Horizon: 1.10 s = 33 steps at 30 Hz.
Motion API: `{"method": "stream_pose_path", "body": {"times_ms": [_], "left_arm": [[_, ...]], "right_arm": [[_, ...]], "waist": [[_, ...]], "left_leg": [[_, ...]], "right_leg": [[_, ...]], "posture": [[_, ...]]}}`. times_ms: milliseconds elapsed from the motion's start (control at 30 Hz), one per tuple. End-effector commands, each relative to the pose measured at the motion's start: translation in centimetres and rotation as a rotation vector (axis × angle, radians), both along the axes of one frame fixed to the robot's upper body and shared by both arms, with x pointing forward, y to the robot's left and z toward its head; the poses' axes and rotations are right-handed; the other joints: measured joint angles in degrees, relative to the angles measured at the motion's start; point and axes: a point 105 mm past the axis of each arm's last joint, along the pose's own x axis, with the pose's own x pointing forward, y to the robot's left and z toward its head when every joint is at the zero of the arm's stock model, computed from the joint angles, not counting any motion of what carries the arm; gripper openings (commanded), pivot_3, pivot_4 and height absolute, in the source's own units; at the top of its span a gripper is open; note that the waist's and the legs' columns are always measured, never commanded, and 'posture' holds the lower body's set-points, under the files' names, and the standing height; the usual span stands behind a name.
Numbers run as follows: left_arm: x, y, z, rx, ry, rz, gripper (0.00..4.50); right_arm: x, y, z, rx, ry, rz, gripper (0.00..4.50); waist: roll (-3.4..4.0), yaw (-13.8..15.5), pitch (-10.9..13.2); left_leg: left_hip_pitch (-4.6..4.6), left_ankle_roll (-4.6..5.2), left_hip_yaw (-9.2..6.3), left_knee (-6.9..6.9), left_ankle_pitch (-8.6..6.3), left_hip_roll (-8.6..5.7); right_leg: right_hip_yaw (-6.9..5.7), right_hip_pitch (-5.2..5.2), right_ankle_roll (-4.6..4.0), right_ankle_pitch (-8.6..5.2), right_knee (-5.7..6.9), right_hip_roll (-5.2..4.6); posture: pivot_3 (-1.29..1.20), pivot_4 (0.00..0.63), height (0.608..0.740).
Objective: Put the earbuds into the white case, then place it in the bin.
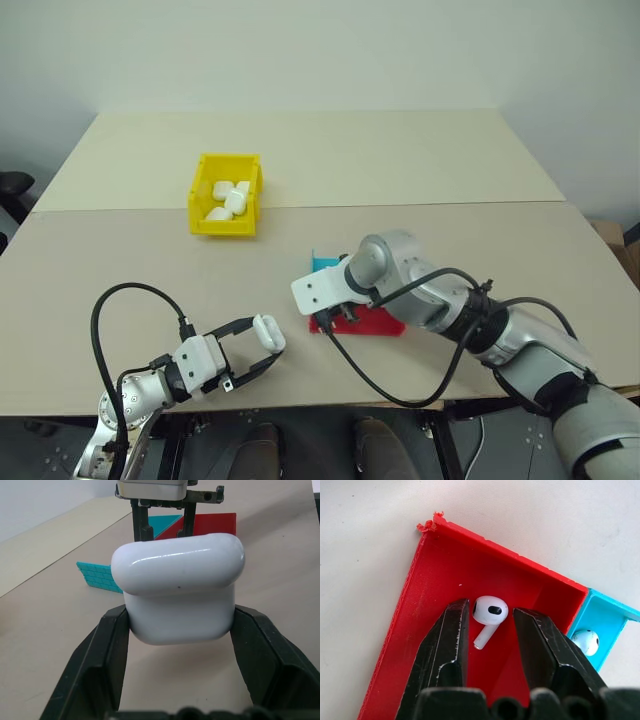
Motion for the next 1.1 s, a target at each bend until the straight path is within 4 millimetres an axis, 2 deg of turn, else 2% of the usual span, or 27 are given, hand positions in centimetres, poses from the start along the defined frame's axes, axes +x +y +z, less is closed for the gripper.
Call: {"method": "stream_pose_path", "body": {"times_ms": [33, 167, 300, 633, 733, 800, 967, 1100], "left_arm": [[-0.2, -0.5, 0.9, 0.004, -0.047, -0.019, 2.76], [-0.2, -0.5, 0.9, 0.005, -0.050, -0.019, 2.76], [-0.2, -0.5, 0.9, 0.008, -0.047, -0.016, 2.76], [-0.2, -0.5, 1.2, 0.002, -0.057, -0.028, 2.76], [0.1, -0.7, 2.7, -0.041, -0.078, -0.034, 2.76], [0.4, -1.0, 4.4, -0.088, -0.105, -0.051, 2.76], [0.6, -2.7, 8.3, -0.205, -0.135, -0.165, 2.76], [0.6, -4.0, 9.7, -0.261, -0.109, -0.269, 2.76]], "right_arm": [[0.2, 0.0, 0.2, 0.010, -0.017, 0.002, 1.77], [0.1, 0.0, 0.2, 0.011, -0.014, 0.005, 1.77], [-0.2, -0.1, 0.1, 0.002, -0.007, 0.022, 0.88], [-0.1, 0.0, 0.5, 0.018, -0.030, 0.021, 0.88], [-0.1, -0.3, 2.3, 0.081, -0.051, -0.003, 0.88], [-0.2, -1.2, 4.4, 0.161, -0.073, -0.033, 0.88], [-1.2, -4.6, 10.7, 0.456, -0.084, -0.149, 0.88], [-2.4, -7.0, 14.3, 0.690, -0.088, -0.184, 0.88]], "waist": [[0.00, 0.0, 0.0], [0.00, 0.0, 0.0], [0.00, 0.0, 0.0], [0.00, 0.0, 0.0], [0.00, 0.0, 0.0], [0.00, 0.4, 0.0], [-0.01, 0.9, 0.0], [-0.02, 1.1, 0.0]], "left_leg": [[0.00, 0.00, 0.00, 0.00, 0.00, 0.00], [0.01, 0.00, 0.00, 0.00, 0.00, 0.01], [0.01, 0.00, 0.00, 0.00, 0.00, 0.00], [0.01, 0.00, 0.00, -0.01, 0.00, 0.00], [-0.01, 0.00, 0.00, -0.01, 0.00, 0.01], [-0.06, 0.00, -0.02, -0.01, 0.00, -0.01], [-0.14, 0.00, -0.16, -0.01, 0.00, -0.05], [-0.07, 0.00, -0.13, -0.09, 0.00, -0.04]], "right_leg": [[0.00, 0.00, 0.00, 0.00, 0.00, 0.00], [0.00, 0.00, 0.00, 0.00, 0.00, 0.00], [0.00, 0.00, 0.00, 0.00, 0.00, 0.00], [0.00, 0.00, -0.01, 0.00, 0.00, 0.00], [0.00, -0.01, -0.01, 0.00, 0.00, 0.00], [-0.01, -0.03, 0.00, 0.00, -0.02, -0.03], [-0.07, 0.00, 0.03, 0.00, -0.10, -0.05], [-0.07, 0.09, 0.03, 0.00, -0.19, 0.01]], "posture": [[0.00, 0.150, 0.740], [0.00, 0.150, 0.740], [0.00, 0.150, 0.740], [0.00, 0.150, 0.740], [0.00, 0.150, 0.740], [0.00, 0.150, 0.740], [0.00, 0.150, 0.740], [0.00, 0.150, 0.740]]}}
